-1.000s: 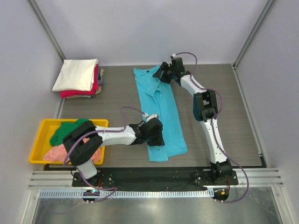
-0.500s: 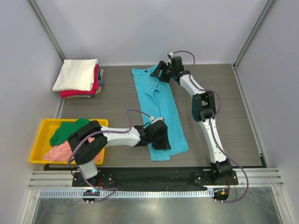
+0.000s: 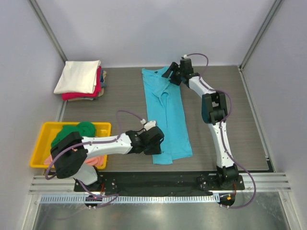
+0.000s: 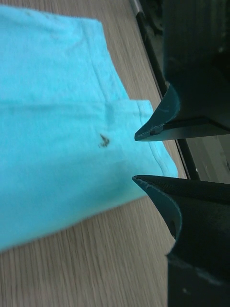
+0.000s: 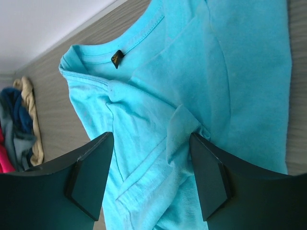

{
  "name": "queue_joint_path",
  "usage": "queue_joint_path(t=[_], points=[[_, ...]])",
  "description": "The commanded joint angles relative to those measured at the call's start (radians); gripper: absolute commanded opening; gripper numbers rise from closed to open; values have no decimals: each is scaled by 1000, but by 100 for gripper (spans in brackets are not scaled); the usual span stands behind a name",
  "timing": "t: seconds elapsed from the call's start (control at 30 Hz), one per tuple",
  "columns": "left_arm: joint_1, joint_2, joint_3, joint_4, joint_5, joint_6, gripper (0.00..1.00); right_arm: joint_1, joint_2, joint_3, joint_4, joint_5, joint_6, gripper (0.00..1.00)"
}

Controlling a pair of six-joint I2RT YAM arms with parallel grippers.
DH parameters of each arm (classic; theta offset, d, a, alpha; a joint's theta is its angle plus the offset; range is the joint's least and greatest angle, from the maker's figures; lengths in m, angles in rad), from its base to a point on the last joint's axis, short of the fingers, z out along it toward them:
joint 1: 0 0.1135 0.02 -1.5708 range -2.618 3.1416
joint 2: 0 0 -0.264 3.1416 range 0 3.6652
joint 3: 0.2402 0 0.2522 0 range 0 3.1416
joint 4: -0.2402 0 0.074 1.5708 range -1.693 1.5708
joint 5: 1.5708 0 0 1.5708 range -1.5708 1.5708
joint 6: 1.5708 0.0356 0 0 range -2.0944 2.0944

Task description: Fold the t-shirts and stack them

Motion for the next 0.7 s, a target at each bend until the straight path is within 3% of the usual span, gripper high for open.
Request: queue_joint_path(t=[0.0,0.1,0.23,0.5,0.63,0.67], points=[[-4,-66,-33,-101,-103,-1,36,-67,-28,-141,-131,236,29,71],[-6,-138,-38,-119,-132,25,36,-65,-85,-233,-106,316,69,71],[-4,-235,-21,-193,-239,73,40,-61,-122,-286,-45,301,84,73],[-3,-321,-26,-217,-290,96,47,-42,-39,46,-94,-44,-41,83],[-4,-339,-72,-155,-267,93,48,-38,-213,-31,-143,-12,-129,87],[-3,-344,-104,-113,-258,96,53,-38,-264,-74,-146,47,-169,88]])
